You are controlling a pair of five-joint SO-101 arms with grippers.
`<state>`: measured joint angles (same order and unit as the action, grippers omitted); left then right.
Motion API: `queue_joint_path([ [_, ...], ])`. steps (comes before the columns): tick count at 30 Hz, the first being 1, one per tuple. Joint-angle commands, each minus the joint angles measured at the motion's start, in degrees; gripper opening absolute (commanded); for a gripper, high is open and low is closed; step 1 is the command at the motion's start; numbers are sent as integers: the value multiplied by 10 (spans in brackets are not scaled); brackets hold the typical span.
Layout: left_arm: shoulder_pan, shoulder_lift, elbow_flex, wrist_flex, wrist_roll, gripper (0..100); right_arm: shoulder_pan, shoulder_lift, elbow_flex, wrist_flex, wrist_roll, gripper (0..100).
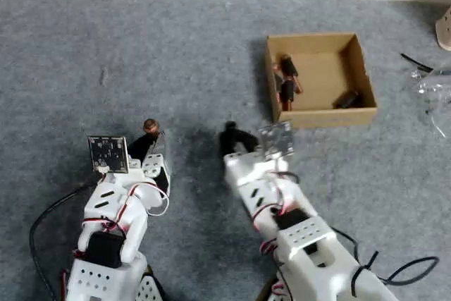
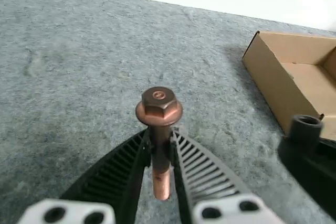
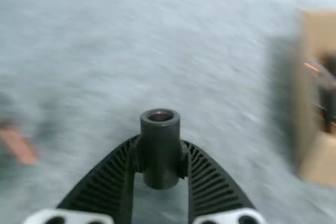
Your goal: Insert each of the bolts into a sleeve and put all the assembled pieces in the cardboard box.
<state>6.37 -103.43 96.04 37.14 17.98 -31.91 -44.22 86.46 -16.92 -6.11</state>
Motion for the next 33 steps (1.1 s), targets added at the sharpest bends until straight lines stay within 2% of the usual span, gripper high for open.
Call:
queue_joint_path([
  [1, -12, -9, 11, 1, -5, 7, -81, -6, -26, -45, -6, 4],
  [4, -30, -10, 5, -24, -5, 7, -123, -6, -22, -46, 50, 4],
  [8, -86, -10, -28, -164, -4, 7, -154, -6, -20, -46, 173, 4],
  [10, -86, -10, -46, -206, -4, 7, -154, -6, -16, -51, 186, 4],
  [13, -72, -10, -80, -225, -4, 7, -154, -6, 2, -114, 185, 4],
  [15, -60, -10, -105, -223, 17, 7, -157, -6, 28, -167, 189, 4],
  [18, -53, -10, -131, -222, 95, 7, -157, -6, 67, -240, 190, 4],
  [21, -55, -10, -135, -209, 141, 7, -157, -6, 90, -278, 190, 4],
  [24, -47, -10, -140, -177, 145, 7, -156, -5, 94, -280, 190, 4],
  [28, -4, -10, -140, -168, 142, 7, -154, -5, 95, -280, 190, 4],
  [33, 68, -10, -186, -77, 84, 7, -153, -5, 97, -280, 191, 4],
])
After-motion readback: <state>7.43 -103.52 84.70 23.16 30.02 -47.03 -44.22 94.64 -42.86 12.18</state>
